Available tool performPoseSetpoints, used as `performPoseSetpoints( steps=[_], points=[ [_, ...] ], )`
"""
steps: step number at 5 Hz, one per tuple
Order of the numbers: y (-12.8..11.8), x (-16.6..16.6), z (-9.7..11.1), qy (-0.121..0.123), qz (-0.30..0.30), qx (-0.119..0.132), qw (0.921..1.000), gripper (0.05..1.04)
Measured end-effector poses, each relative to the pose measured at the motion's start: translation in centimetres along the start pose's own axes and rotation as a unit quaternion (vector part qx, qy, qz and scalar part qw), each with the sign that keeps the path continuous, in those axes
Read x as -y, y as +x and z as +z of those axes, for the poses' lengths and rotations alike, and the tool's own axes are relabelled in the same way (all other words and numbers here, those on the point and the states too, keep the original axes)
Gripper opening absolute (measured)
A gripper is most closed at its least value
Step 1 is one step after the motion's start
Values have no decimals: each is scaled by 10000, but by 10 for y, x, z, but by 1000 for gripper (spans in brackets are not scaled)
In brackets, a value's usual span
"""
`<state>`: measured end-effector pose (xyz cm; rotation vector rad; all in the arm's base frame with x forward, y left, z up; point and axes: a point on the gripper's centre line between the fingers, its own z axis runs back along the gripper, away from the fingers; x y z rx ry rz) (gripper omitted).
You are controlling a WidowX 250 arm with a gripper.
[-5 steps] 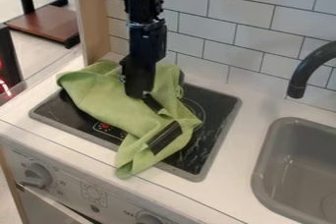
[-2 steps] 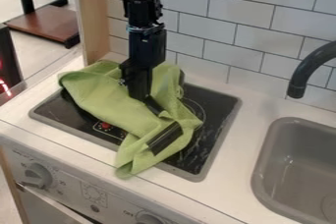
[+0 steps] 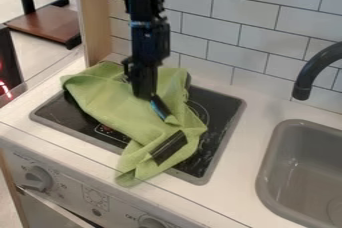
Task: Move the cloth from right to the left of the stove
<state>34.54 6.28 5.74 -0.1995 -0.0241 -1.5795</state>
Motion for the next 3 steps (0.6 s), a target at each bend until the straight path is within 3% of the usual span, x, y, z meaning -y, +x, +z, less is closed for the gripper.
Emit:
performPoseSetpoints(
  steps=[1,2,3],
  points=[
    [-23,15,6,-54,-25,15,10000,47],
    [-40,28,19,51,-199,-126,9997,47],
    [-63,41,23,-83,-267,-147,9995,47]
  ],
)
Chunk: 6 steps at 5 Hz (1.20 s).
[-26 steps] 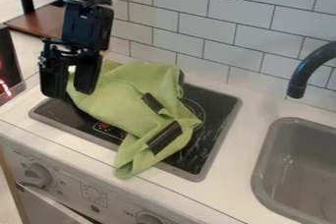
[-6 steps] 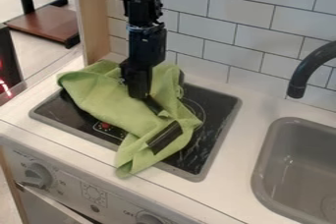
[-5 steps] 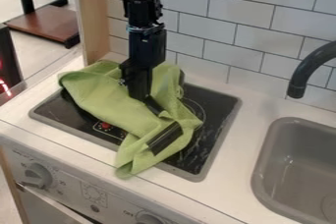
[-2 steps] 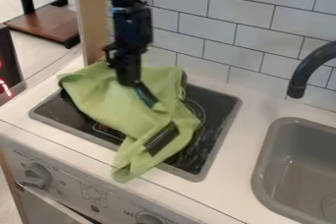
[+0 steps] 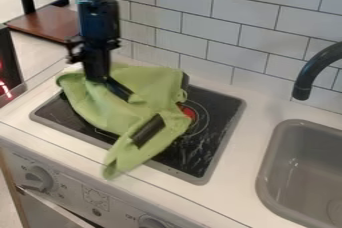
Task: Move the cloth from right to the left of the stove
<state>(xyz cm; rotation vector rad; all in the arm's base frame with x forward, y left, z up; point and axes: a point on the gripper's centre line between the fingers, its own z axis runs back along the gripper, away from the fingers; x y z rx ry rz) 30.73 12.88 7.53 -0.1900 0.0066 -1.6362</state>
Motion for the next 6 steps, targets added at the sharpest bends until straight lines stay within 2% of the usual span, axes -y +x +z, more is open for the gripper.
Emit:
performPoseSetpoints(
  steps=[2,3,4,5,6],
  points=[
    [-30,20,0,-167,-594,-137,9980,47],
    [-48,37,-9,-326,-853,-241,9955,47],
    [-61,44,-32,-669,-1141,-268,9908,47],
    [-76,54,-43,-892,-1206,-360,9880,47],
    [-84,61,-52,-1057,-1170,-348,9869,47]
  ],
)
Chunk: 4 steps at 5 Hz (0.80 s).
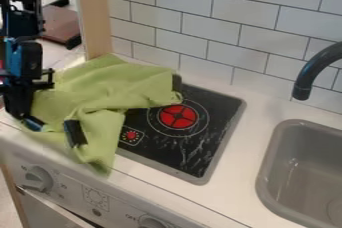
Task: Move the cloth from right to the left of the stove
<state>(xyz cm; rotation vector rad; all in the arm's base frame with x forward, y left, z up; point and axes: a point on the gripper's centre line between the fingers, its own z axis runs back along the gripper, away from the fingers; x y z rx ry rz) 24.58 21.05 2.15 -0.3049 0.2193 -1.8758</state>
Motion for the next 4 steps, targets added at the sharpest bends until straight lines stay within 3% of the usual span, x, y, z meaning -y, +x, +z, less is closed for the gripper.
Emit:
performPoseSetpoints(
  steps=[1,4],
  points=[
    [-3,-1,-1,26,165,-91,9998,69],
    [-1,-1,-1,-33,472,-50,9989,610]
  ],
)
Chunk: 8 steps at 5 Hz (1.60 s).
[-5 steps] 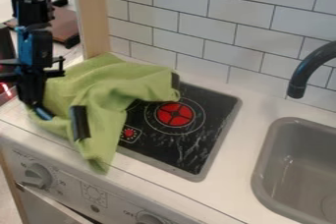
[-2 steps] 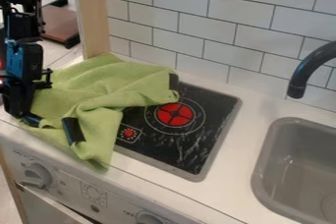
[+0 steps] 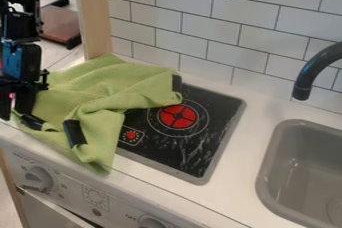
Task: Move the cloth from right to the left of the stove
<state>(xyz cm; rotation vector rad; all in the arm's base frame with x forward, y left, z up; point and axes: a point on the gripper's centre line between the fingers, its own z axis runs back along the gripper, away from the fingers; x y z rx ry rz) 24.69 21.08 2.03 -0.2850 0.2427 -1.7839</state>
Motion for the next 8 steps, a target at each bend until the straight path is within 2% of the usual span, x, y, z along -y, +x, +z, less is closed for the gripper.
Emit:
performPoseSetpoints(
  steps=[2,3,4,5,6,7,8],
  points=[
    [15,-7,12,115,158,514,9985,995],
    [21,-9,40,608,363,379,9968,1004],
    [32,-6,51,639,347,667,9951,998],
    [44,4,76,829,90,756,9936,998],
    [51,8,84,886,-84,929,9917,998],
    [56,16,98,1046,-212,1023,9890,998],
    [55,19,100,993,-265,917,9905,998]
  ],
)
